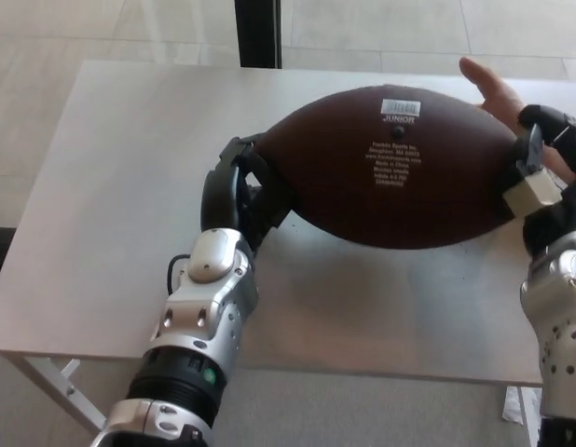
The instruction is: The robot uses both its hands to grab the left and right ends of a football kept in the middle of the desk infront of it, lifts it up and places it in the palm of a person
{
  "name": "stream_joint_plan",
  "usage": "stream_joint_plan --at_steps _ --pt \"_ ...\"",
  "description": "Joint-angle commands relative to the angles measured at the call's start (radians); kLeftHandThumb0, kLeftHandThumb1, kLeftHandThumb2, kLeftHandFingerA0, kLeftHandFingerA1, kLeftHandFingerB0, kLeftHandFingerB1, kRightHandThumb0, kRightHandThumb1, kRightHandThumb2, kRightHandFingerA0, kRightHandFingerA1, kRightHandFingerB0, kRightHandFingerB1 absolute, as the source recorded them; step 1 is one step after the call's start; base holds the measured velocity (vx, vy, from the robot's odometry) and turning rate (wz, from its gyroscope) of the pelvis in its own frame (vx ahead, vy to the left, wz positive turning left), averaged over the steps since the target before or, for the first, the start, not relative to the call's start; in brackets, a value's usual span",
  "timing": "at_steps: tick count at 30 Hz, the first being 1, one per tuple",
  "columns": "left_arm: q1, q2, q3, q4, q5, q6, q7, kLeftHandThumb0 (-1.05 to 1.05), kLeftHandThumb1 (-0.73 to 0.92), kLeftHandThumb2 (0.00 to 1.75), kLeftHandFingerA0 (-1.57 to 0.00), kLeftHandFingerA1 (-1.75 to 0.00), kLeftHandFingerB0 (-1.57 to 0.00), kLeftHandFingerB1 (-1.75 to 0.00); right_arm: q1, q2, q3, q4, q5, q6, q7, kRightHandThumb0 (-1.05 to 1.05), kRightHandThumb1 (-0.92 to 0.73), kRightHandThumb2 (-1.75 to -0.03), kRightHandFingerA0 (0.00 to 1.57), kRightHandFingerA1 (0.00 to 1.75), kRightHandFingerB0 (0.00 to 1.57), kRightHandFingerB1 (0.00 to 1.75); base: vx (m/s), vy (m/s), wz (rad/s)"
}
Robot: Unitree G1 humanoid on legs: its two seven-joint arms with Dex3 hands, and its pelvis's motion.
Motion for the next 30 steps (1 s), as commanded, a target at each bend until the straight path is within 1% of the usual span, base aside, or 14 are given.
stream_joint_plan --at_steps 1,7,9,11,12,16,17,20,21,23,24,25,29,30 --pt "-0.386 -0.16 -0.03 0.062 -0.052 0.242 -0.057 -0.17 0.62 0.99 -0.88 -1.75 -0.71 -1.51 -0.333 0.161 -0.043 -0.01 0.335 0.114 -0.05 -0.2 -0.65 -1.08 1.02 1.68 0.79 1.35 0.0 0.0 0.0" --pt "-0.502 -0.087 -0.092 0.075 0.022 0.316 -0.094 -0.23 0.61 1.01 -0.81 -1.74 -0.67 -1.49 -0.428 0.144 -0.123 0.006 0.415 0.124 -0.126 -0.23 -0.68 -1.01 1.06 1.67 0.83 1.36 0.0 0.0 0.0" --pt "-0.554 -0.056 -0.138 0.075 0.08 0.344 -0.097 -0.29 0.83 0.6 -0.64 -1.67 -0.56 -1.17 -0.493 0.125 -0.16 0.042 0.433 0.124 -0.161 -0.26 -0.69 -0.97 1.11 1.64 0.88 1.39 0.0 0.0 0.0" --pt "-0.573 0.047 -0.46 0.109 0.473 0.209 -0.081 -0.37 0.77 0.63 -0.71 -1.55 -0.64 -1.24 -0.534 0.119 -0.176 0.07 0.418 0.116 -0.182 -0.26 -0.69 -0.96 1.12 1.64 0.9 1.38 0.0 0.0 0.0" --pt "-0.585 0.059 -0.466 0.11 0.464 0.22 -0.098 -0.32 0.73 0.62 -0.53 -1.24 -0.69 -0.87 -0.555 0.117 -0.186 0.084 0.416 0.118 -0.193 -0.3 -0.76 -0.86 1.1 1.65 0.88 1.39 0.0 0.0 0.0" --pt "-0.685 0.045 -0.355 0.233 0.303 0.292 -0.163 -0.3 0.76 0.6 -0.55 -1.55 -0.6 -1.2 -0.625 0.102 -0.234 0.149 0.424 0.12 -0.227 -0.36 -0.82 -0.74 1.04 1.69 0.82 1.31 0.0 0.0 0.0" --pt "-0.69 0.042 -0.329 0.24 0.268 0.306 -0.169 -0.36 0.71 0.63 -0.61 -1.38 -0.6 -0.99 -0.641 0.087 -0.256 0.18 0.433 0.12 -0.227 -0.38 -0.83 -0.74 1.04 1.75 0.81 1.39 0.0 0.0 0.0" --pt "-0.648 0.008 -0.139 0.211 0.07 0.302 -0.081 -0.46 0.81 0.65 -0.66 -1.25 -0.65 -0.95 -0.66 0.068 -0.268 0.223 0.402 0.113 -0.209 -0.4 -0.86 -0.73 1.05 1.71 0.82 1.45 0.0 0.0 0.0" --pt "-0.625 -0.02 -0.064 0.211 0.001 0.258 -0.026 -0.68 0.75 1.15 -0.8 -1.05 -0.74 -0.92 -0.668 0.06 -0.278 0.241 0.398 0.106 -0.205 -0.41 -0.85 -0.75 1.05 1.74 0.84 1.42 0.0 0.0 0.0" --pt "-0.61 -0.032 -0.041 0.225 0.005 0.202 0.025 -0.73 0.88 1.28 -0.78 -0.97 -0.74 -0.9 -0.696 0.044 -0.309 0.292 0.399 0.098 -0.215 -0.44 -0.9 -0.67 1.03 1.72 0.75 1.34 0.0 0.0 0.0" --pt "-0.619 -0.025 -0.076 0.249 0.056 0.202 0.036 -0.54 0.73 1.15 -0.74 -0.94 -0.7 -0.84 -0.708 0.035 -0.327 0.316 0.403 0.095 -0.224 -0.45 -0.88 -0.66 1.0 1.73 0.74 1.29 0.0 0.0 0.0" --pt "-0.634 -0.041 -0.055 0.289 0.075 0.173 0.15 -0.61 0.91 0.66 -0.71 -1.0 -0.7 -0.83 -0.723 0.034 -0.344 0.347 0.402 0.084 -0.229 -0.44 -0.88 -0.66 0.99 1.75 0.75 1.32 0.0 0.0 0.0" --pt "-0.647 -0.047 0.017 0.309 0.028 0.124 0.16 -0.68 0.92 0.77 -0.64 -1.23 -0.58 -1.04 -0.759 0.025 -0.363 0.408 0.367 0.056 -0.234 -0.43 -0.87 -0.67 0.95 1.75 0.72 1.31 0.0 0.0 0.0" --pt "-0.651 -0.044 0.002 0.332 0.062 0.108 0.172 -0.6 0.9 0.68 -0.44 -1.37 -0.4 -1.22 -0.779 -0.001 -0.385 0.458 0.36 0.064 -0.237 -0.44 -0.88 -0.67 0.95 1.75 0.68 1.42 0.0 0.0 0.0"
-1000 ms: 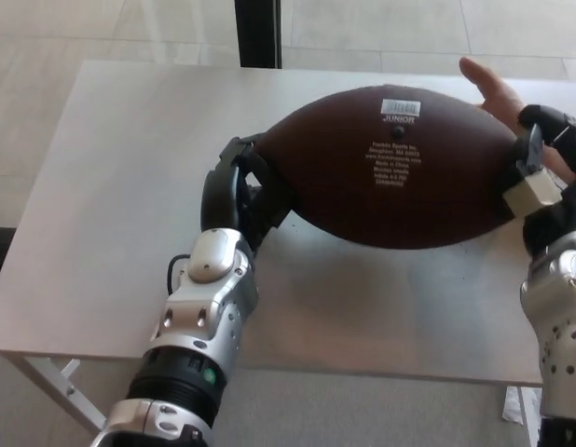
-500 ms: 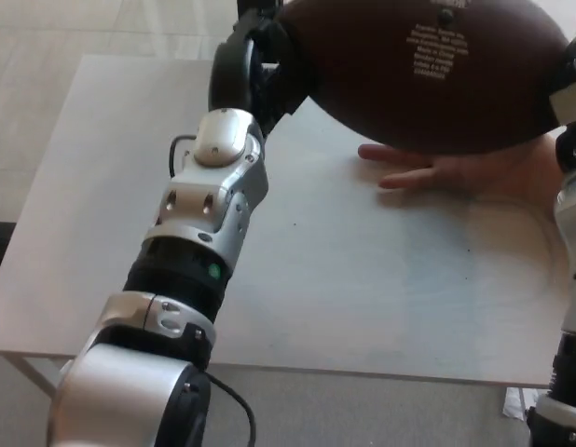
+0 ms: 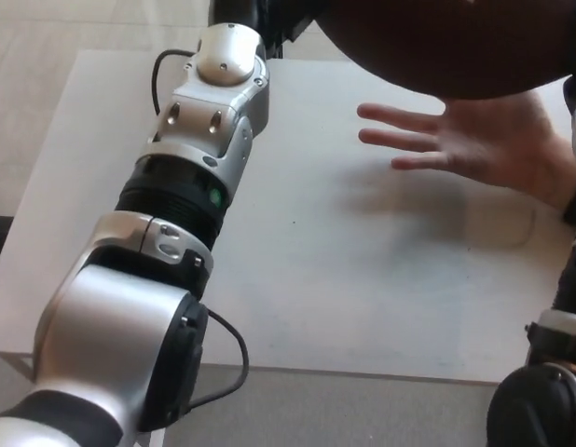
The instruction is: The robot uses both its hands to grab the left and right ends of a football kept in the middle of the desk infront of it, lifts it up and places it in the palm of a person
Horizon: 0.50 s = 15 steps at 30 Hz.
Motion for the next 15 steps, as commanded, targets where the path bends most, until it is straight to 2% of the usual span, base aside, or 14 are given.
stream_joint_plan --at_steps 1,2,3,4,5,6,7,8,9,10,11,12,14,15 --pt "-0.142 -0.142 0.031 0.124 0.009 -0.017 0.103 -0.6 0.9 0.68 -0.44 -1.37 -0.4 -1.22 -0.289 0.04 -0.065 0.21 0.208 0.01 -0.043 -0.44 -0.88 -0.67 0.95 1.75 0.68 1.42 0.0 0.0 0.0" --pt "-0.141 -0.141 0.033 0.124 0.011 -0.016 0.104 -0.6 0.9 0.68 -0.44 -1.37 -0.4 -1.22 -0.292 0.044 -0.067 0.213 0.205 0.009 -0.044 -0.44 -0.88 -0.67 0.95 1.75 0.68 1.42 0.0 0.0 0.0" --pt "-0.15 -0.132 0.013 0.137 0.035 0.001 0.093 -0.51 0.83 0.65 -0.37 -1.24 -0.3 -1.08 -0.294 0.029 -0.076 0.245 0.189 0.002 -0.032 -0.42 -0.85 -0.65 0.94 1.75 0.68 1.32 0.0 0.0 0.0" --pt "-0.145 -0.146 0.052 0.156 0.005 -0.045 0.116 -0.48 0.84 0.66 -0.48 -1.28 -0.46 -1.03 -0.294 0.025 -0.081 0.264 0.18 -0.003 -0.029 -0.39 -0.8 -0.63 0.95 1.75 0.67 1.16 0.0 0.0 0.0" --pt "-0.141 -0.149 0.071 0.163 -0.007 -0.064 0.127 -0.48 0.84 0.66 -0.48 -1.28 -0.46 -1.03 -0.296 0.028 -0.083 0.274 0.173 -0.006 -0.028 -0.39 -0.8 -0.63 0.95 1.75 0.67 1.16 0.0 0.0 0.0" --pt "-0.143 -0.144 0.053 0.166 0.016 -0.032 0.13 -0.54 0.91 0.66 -0.4 -1.07 -0.44 -0.8 -0.295 0.031 -0.078 0.287 0.156 -0.015 -0.023 -0.38 -0.71 -0.72 1.08 1.74 0.77 1.24 0.0 0.0 0.0" --pt "-0.155 -0.135 0.017 0.176 0.051 0.036 0.113 -0.57 0.92 0.67 -0.34 -0.99 -0.36 -0.74 -0.291 0.027 -0.075 0.313 0.133 -0.033 -0.016 -0.33 -0.69 -0.71 1.09 1.74 0.76 1.24 0.0 0.0 0.0" --pt "-0.144 -0.136 0.02 0.175 0.05 0.021 0.114 -0.46 0.8 0.62 -0.55 -1.06 -0.57 -0.85 -0.298 0.029 -0.082 0.331 0.13 -0.047 -0.022 -0.37 -0.61 -1.01 1.24 1.38 0.82 1.08 0.0 0.0 0.0" --pt "-0.137 -0.142 0.03 0.191 0.047 0.01 0.138 -0.54 0.84 0.65 -0.53 -1.09 -0.44 -0.81 -0.295 0.026 -0.088 0.351 0.127 -0.059 -0.017 -0.38 -0.62 -1.02 1.24 1.39 0.86 1.11 0.0 0.0 0.0" --pt "-0.162 -0.135 0.022 0.223 0.051 0.093 0.112 -0.54 0.84 0.65 -0.53 -1.09 -0.44 -0.81 -0.287 0.017 -0.094 0.371 0.124 -0.064 -0.005 -0.38 -0.62 -1.02 1.24 1.39 0.86 1.11 0.0 0.0 0.0" --pt "-0.156 -0.126 0.003 0.238 0.063 0.101 0.051 -0.49 0.72 0.62 -0.53 -1.28 -0.46 -0.95 -0.287 0.01 -0.103 0.395 0.122 -0.07 -0.009 -0.36 -0.83 -0.65 0.99 1.75 0.76 1.39 0.0 0.0 0.0" --pt "-0.151 -0.136 0.026 0.245 0.044 0.079 0.068 -0.47 0.64 0.62 -0.56 -1.35 -0.52 -1.0 -0.283 0.001 -0.102 0.413 0.116 -0.074 0.001 -0.38 -0.84 -0.65 1.02 1.75 0.75 1.51 0.0 0.0 0.0" --pt "-0.146 -0.135 0.037 0.246 0.035 0.072 0.076 -0.47 0.64 0.62 -0.56 -1.35 -0.52 -1.0 -0.282 0.005 -0.097 0.421 0.112 -0.081 0.002 -0.38 -0.84 -0.65 1.02 1.75 0.75 1.51 0.0 0.0 0.0" --pt "-0.149 -0.137 0.039 0.253 0.033 0.09 0.074 -0.55 0.8 0.65 -0.52 -1.22 -0.46 -0.93 -0.284 0.003 -0.103 0.442 0.11 -0.095 -0.013 -0.37 -0.83 -0.65 1.02 1.75 0.7 1.45 0.0 0.0 0.0"
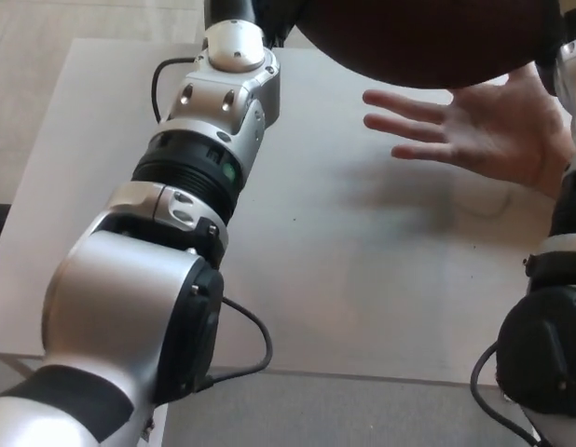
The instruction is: The robot uses both its hands to grab the left and right ends of a football kept in the middle of the desk infront of it, lifts it up and places it in the palm of a person
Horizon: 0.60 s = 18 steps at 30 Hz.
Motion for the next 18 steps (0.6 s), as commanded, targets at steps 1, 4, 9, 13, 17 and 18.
stream_joint_plan --at_steps 1,4,9,13,17,18 --pt "-0.023 -0.141 0.018 0.028 -0.034 0.063 -0.093 -0.63 0.72 0.61 -0.51 -1.19 -0.52 -0.94 -0.084 0.025 -0.003 0.129 0.102 -0.028 0.042 -0.45 -0.58 -0.97 1.29 1.45 0.87 1.17 0.0 0.0 0.0" --pt "-0.007 -0.151 0.049 0.028 -0.066 0.061 -0.147 -0.61 0.69 0.63 -0.6 -1.18 -0.61 -0.93 -0.075 0.009 0.011 0.175 0.066 -0.064 0.041 -0.34 -0.83 -0.64 0.97 1.75 0.65 1.46 0.0 0.0 0.0" --pt "-0.01 -0.147 -0.121 0.105 0.099 0.192 -0.323 -0.46 0.81 0.64 -0.2 -0.67 -0.18 -0.39 -0.019 -0.023 0.042 0.236 -0.004 -0.095 0.026 -0.32 -0.84 -0.64 1.0 1.75 0.7 1.58 0.0 0.0 0.0" --pt "-0.003 -0.164 -0.359 0.155 0.303 0.177 -0.407 -0.52 0.72 0.61 -0.27 -0.85 -0.29 -0.58 0.05 -0.023 0.071 0.225 -0.03 -0.108 0.08 -0.39 -0.59 -0.94 1.28 1.46 0.84 1.14 0.0 0.0 0.0" --pt "0.037 -0.15 -0.486 0.143 0.374 0.104 -0.391 -0.46 0.69 0.59 -0.21 -0.68 -0.29 -0.46 0.079 -0.014 0.082 0.199 -0.027 -0.1 0.093 -0.38 -0.6 -0.95 1.29 1.45 0.83 1.09 0.0 0.0 0.0" --pt "0.025 -0.142 -0.525 0.153 0.394 0.127 -0.452 -0.45 0.73 0.62 -0.19 -0.67 -0.3 -0.42 0.094 -0.01 0.088 0.196 -0.033 -0.107 0.1 -0.39 -0.59 -0.94 1.28 1.46 0.79 1.1 0.0 0.0 0.0"
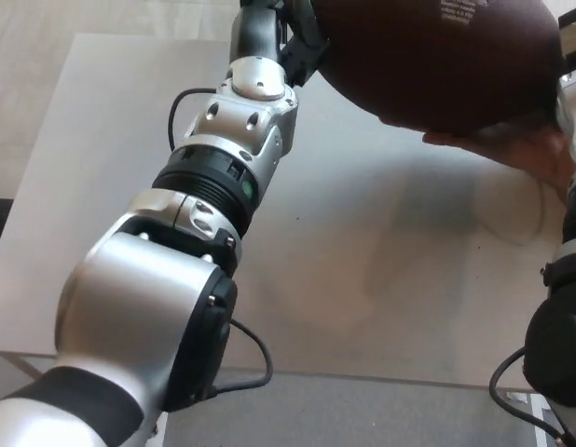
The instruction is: The robot uses both its hands to grab the left and right ends of a football kept in the middle of the desk infront of it, lifts it up and places it in the palm of a person
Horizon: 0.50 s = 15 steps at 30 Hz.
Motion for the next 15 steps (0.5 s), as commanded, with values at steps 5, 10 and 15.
stream_joint_plan --at_steps 5,10,15 --pt "0.013 -0.098 -0.56 0.097 0.454 0.016 -0.523 -0.35 0.74 0.62 -0.26 -0.66 -0.26 -0.36 0.087 0.041 0.113 0.043 -0.018 0.003 0.121 -0.37 -0.57 -0.94 1.27 1.44 0.87 1.17 0.0 0.0 0.0" --pt "0.008 -0.088 -0.733 0.122 0.567 -0.012 -0.581 -0.43 0.74 0.6 -0.3 -0.92 -0.25 -0.42 0.121 0.017 0.156 0.041 -0.068 0.025 0.101 -0.34 -0.57 -0.95 1.16 1.36 0.72 1.0 0.0 0.0 0.0" --pt "-0.003 -0.053 -0.808 0.088 0.579 -0.007 -0.527 -0.44 0.67 0.59 -0.51 -1.01 -0.31 -0.46 0.185 0.017 0.179 0.016 -0.093 -0.005 0.095 -0.3 -0.8 -0.63 0.93 1.75 0.71 1.21 0.0 0.0 0.0"
